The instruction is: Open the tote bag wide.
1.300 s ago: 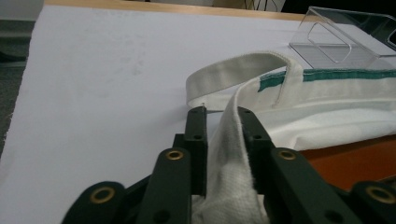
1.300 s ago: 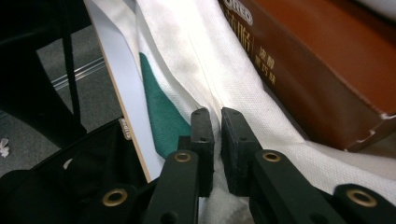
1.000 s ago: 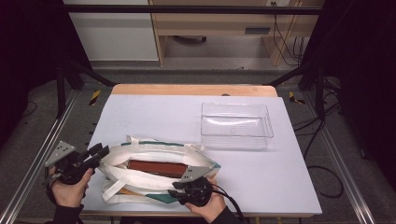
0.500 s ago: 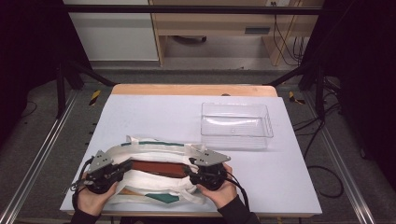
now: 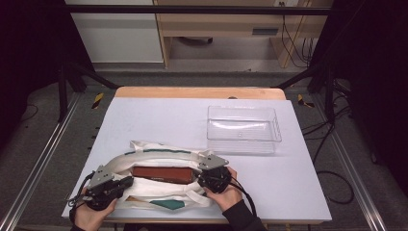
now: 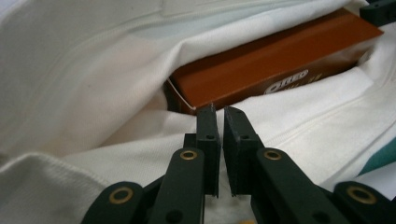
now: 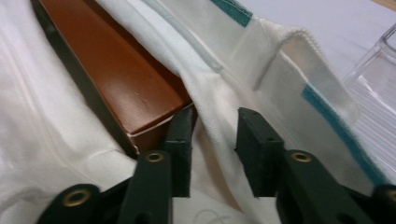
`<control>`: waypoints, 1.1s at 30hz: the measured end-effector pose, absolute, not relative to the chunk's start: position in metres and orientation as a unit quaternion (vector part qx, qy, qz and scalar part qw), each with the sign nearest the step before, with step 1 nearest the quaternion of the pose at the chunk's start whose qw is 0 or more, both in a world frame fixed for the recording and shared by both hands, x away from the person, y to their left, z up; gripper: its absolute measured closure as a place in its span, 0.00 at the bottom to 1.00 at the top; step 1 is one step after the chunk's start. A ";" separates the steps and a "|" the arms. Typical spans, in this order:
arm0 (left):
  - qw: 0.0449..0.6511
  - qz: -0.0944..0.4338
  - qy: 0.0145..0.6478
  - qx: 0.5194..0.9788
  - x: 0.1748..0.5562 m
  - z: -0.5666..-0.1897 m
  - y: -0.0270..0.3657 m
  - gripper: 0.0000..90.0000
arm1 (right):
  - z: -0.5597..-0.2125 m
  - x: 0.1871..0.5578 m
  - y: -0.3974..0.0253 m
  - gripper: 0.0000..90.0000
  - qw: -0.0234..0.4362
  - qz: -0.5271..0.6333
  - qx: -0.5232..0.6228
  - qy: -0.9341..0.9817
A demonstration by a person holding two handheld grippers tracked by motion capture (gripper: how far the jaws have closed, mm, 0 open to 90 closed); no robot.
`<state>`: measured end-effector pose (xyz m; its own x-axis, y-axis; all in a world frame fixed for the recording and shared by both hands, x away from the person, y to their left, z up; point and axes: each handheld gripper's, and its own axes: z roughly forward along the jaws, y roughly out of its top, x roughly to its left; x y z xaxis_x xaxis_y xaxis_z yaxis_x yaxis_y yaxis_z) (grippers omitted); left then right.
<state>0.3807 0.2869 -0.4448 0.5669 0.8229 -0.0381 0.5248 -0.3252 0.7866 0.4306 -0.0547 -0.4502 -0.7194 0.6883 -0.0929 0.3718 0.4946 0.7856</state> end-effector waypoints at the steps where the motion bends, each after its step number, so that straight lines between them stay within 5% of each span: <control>1: 0.395 0.191 0.426 0.791 0.380 -0.446 0.287 0.95 | -0.451 0.431 -0.055 0.82 0.205 0.388 0.316 0.841; 5: 0.391 0.187 0.427 0.794 0.379 -0.451 0.287 0.96 | -0.450 0.434 -0.059 0.98 0.210 0.393 0.321 0.836; 20: 0.373 0.186 0.427 0.802 0.380 -0.457 0.285 0.97 | -0.473 0.453 -0.053 0.97 0.199 0.369 0.378 0.825; 24: 0.380 0.182 0.428 0.799 0.381 -0.456 0.287 0.95 | -0.472 0.452 -0.053 0.94 0.195 0.372 0.378 0.825; 25: 0.397 0.175 0.431 0.791 0.381 -0.453 0.289 0.93 | -0.467 0.450 -0.056 0.82 0.186 0.384 0.373 0.824; 27: 0.412 0.174 0.431 0.784 0.380 -0.449 0.290 0.89 | -0.460 0.444 -0.060 0.77 0.198 0.391 0.360 0.823; 33: 0.440 0.216 0.415 0.766 0.388 -0.426 0.289 0.82 | -0.440 0.422 -0.078 0.72 0.177 0.456 0.340 0.803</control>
